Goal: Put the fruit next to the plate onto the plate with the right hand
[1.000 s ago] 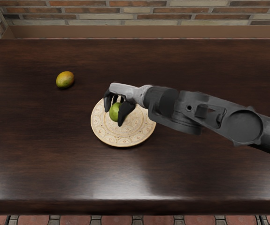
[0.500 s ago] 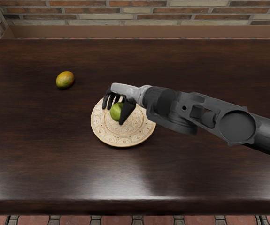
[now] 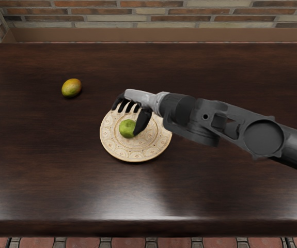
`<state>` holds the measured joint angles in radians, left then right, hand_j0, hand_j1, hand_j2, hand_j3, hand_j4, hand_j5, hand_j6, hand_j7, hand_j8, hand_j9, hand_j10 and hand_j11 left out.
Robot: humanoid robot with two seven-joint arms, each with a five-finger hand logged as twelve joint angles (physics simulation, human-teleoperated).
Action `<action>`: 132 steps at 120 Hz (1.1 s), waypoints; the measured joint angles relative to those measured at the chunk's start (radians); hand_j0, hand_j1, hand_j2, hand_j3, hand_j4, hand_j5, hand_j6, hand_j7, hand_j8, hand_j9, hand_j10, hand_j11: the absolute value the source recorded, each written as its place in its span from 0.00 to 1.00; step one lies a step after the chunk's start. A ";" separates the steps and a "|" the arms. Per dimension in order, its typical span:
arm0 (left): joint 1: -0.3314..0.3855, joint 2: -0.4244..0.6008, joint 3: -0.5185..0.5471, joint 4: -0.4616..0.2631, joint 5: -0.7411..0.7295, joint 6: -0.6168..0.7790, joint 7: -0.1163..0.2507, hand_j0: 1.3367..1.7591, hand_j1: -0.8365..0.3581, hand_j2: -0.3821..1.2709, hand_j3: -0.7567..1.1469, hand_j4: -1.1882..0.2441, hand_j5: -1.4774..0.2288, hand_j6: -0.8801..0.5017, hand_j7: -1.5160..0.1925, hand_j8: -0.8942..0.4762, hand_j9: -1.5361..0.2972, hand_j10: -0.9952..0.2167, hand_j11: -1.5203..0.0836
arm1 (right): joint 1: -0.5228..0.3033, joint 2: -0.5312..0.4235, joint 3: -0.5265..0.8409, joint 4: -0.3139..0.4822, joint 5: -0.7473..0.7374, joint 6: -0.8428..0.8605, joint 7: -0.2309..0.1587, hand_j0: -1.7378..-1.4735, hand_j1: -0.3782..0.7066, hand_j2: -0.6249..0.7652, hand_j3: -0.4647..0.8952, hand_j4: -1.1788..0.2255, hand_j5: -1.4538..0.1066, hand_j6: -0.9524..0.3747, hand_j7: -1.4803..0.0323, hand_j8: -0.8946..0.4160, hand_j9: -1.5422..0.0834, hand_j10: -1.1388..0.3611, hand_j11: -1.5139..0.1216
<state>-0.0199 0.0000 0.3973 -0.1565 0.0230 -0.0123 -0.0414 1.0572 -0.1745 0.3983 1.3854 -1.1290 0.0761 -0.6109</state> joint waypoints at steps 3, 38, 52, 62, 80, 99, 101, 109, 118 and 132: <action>0.000 0.000 0.000 0.000 0.000 0.000 0.000 0.76 0.76 0.26 0.40 0.67 0.69 0.47 0.71 0.48 0.67 0.63 0.76 | 0.000 -0.006 0.006 0.001 0.008 0.001 0.000 0.30 0.42 0.42 0.34 0.58 0.62 0.45 0.66 0.41 0.65 0.52 0.63; 0.000 0.000 0.000 0.000 0.000 0.000 0.000 0.76 0.76 0.26 0.40 0.67 0.69 0.47 0.71 0.48 0.67 0.63 0.76 | -0.002 -0.133 0.100 0.045 0.271 0.049 0.000 0.30 0.20 0.43 0.34 0.73 0.80 0.60 0.85 0.57 0.83 0.66 0.80; 0.000 0.000 0.000 0.000 0.000 0.000 0.000 0.76 0.76 0.26 0.40 0.67 0.69 0.47 0.71 0.48 0.67 0.63 0.76 | -0.009 -0.209 0.123 0.050 0.433 0.114 0.031 0.30 0.14 0.44 0.34 0.76 0.84 0.64 0.89 0.60 0.86 0.69 0.84; 0.000 0.000 0.000 0.000 0.000 0.000 0.000 0.76 0.76 0.26 0.40 0.67 0.69 0.47 0.71 0.48 0.67 0.63 0.76 | -0.050 -0.250 0.189 0.049 0.521 0.195 0.056 0.30 0.12 0.44 0.34 0.78 0.86 0.65 0.91 0.62 0.88 0.70 0.86; 0.000 0.000 0.000 0.000 0.000 0.000 0.000 0.76 0.76 0.26 0.40 0.67 0.69 0.47 0.71 0.48 0.67 0.63 0.76 | -0.137 -0.333 0.306 0.030 0.705 0.388 0.073 0.30 0.10 0.44 0.34 0.79 0.88 0.67 0.92 0.63 0.90 0.72 0.88; 0.000 0.000 0.000 0.000 0.000 0.000 0.000 0.76 0.76 0.26 0.40 0.67 0.69 0.47 0.71 0.48 0.67 0.63 0.76 | -0.187 -0.427 0.340 -0.041 0.894 0.503 0.079 0.30 0.08 0.44 0.34 0.80 0.89 0.68 0.94 0.64 0.91 0.73 0.89; 0.000 0.000 0.000 0.000 0.000 0.000 0.000 0.76 0.76 0.26 0.40 0.67 0.69 0.47 0.71 0.48 0.67 0.63 0.76 | -0.191 -0.435 0.341 -0.054 0.913 0.508 0.079 0.30 0.08 0.44 0.34 0.80 0.89 0.68 0.94 0.64 0.91 0.73 0.89; 0.000 0.000 0.000 0.000 0.000 0.000 0.000 0.76 0.76 0.26 0.40 0.67 0.69 0.47 0.71 0.48 0.67 0.63 0.76 | -0.208 -0.464 0.346 -0.111 0.990 0.521 0.079 0.30 0.08 0.44 0.34 0.81 0.89 0.68 0.94 0.65 0.91 0.73 0.89; 0.000 0.000 0.000 0.000 0.000 0.000 0.000 0.76 0.76 0.26 0.40 0.67 0.69 0.47 0.71 0.48 0.67 0.63 0.76 | -0.227 -0.499 0.348 -0.170 1.064 0.528 0.079 0.30 0.08 0.44 0.34 0.81 0.89 0.68 0.94 0.65 0.91 0.73 0.89; 0.000 0.000 0.000 0.000 0.000 0.000 0.000 0.76 0.76 0.26 0.40 0.67 0.69 0.47 0.71 0.48 0.67 0.63 0.76 | -0.258 -0.557 0.348 -0.258 1.158 0.533 0.074 0.30 0.07 0.44 0.34 0.81 0.90 0.69 0.94 0.65 0.91 0.73 0.89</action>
<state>-0.0199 0.0000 0.3971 -0.1564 0.0231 -0.0123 -0.0415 0.7992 -0.7310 0.7468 1.1279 0.0291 0.6089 -0.5367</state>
